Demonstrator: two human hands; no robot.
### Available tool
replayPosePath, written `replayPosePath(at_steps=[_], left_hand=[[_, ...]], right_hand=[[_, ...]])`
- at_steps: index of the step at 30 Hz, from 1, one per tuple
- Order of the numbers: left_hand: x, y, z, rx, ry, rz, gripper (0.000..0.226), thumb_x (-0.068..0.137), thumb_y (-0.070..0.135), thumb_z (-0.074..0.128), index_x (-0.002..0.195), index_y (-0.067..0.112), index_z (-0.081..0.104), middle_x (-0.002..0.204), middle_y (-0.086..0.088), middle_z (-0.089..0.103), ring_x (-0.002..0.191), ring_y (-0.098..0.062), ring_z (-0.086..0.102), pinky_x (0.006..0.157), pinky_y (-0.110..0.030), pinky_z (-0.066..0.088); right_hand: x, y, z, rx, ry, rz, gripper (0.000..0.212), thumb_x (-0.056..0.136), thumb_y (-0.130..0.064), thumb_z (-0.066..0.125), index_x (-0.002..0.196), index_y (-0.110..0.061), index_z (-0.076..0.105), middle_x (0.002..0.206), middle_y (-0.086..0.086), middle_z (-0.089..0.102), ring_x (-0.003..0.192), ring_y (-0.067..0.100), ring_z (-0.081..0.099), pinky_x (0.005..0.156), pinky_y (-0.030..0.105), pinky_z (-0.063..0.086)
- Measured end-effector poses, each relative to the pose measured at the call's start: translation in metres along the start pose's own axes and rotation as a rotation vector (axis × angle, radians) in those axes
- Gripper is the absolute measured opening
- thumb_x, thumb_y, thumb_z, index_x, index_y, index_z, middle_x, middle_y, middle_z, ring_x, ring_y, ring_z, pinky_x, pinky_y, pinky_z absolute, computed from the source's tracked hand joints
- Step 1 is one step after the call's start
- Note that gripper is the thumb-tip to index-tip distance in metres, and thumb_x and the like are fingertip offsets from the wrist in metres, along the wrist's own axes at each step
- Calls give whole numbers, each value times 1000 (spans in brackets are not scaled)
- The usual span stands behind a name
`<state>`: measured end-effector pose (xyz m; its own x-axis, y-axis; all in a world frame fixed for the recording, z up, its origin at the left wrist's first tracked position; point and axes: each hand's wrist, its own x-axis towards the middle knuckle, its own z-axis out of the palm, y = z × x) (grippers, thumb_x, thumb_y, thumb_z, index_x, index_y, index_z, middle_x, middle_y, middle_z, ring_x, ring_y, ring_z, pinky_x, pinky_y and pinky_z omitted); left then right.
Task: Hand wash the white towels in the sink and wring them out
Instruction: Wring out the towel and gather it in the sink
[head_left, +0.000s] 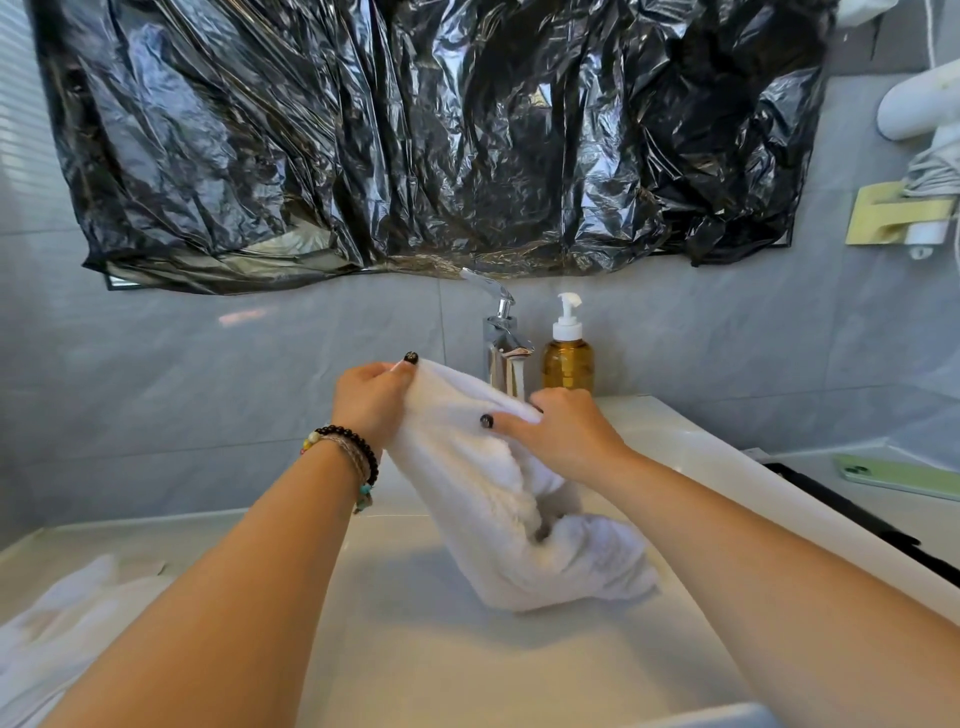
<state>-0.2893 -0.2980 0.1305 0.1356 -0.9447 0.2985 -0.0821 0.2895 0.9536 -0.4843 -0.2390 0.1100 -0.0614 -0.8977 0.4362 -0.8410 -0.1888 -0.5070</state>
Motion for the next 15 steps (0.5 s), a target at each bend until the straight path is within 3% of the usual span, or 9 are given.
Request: replayPosePath(at_steps=[2,4,6,7,9,12,15], left_hand=[[1,2,0,-8,-12,4,23,91,26,67,74,11,68,79,-11,65,72,-26,60,77,-42,55],[0,1,-2,10,-34,7,23,86,26,71,71,11,65,75,-11,62,71,-25,58,70,-38,51],[-3,-4,-5,114,-70,33,32,84,29,74,62,14,57,66,-8,54,66,-22,52,64,-32,44],[-6,-7,-6,205,-106,47,39,84,32,75,58,16,51,63,-5,48,63,-20,47,61,-29,39],[-10,-13,-4,372,-201,55,46,80,40,78,57,17,46,60,-3,42,60,-19,41,58,-28,32],[-18,-18,6,450,-355,59,50,68,52,82,59,19,45,59,4,43,60,-16,41,58,-27,31],[-30,-17,21,399,-537,34,35,80,39,80,79,16,54,71,2,53,67,-14,48,60,-24,35]], right_hand=[[3,4,-2,-37,-31,-8,52,88,-62,52,74,-13,60,74,4,59,67,19,53,61,33,42],[3,17,-3,152,-162,8,37,91,-48,58,84,-13,62,81,5,59,72,19,52,65,32,39],[-1,30,-3,216,-288,12,17,92,-27,63,80,-15,58,78,2,55,72,16,49,65,29,36],[-3,35,-2,209,-308,17,20,91,-18,62,74,-14,55,74,2,51,69,15,45,63,28,34],[-4,34,3,182,-221,50,34,93,-12,58,62,-13,45,65,1,42,64,14,37,59,29,28],[-3,15,7,211,-52,100,43,95,-20,52,53,-16,41,58,0,40,58,17,35,56,30,26],[-3,0,11,361,30,106,38,90,-21,58,54,-12,50,56,2,44,59,18,40,59,31,29]])
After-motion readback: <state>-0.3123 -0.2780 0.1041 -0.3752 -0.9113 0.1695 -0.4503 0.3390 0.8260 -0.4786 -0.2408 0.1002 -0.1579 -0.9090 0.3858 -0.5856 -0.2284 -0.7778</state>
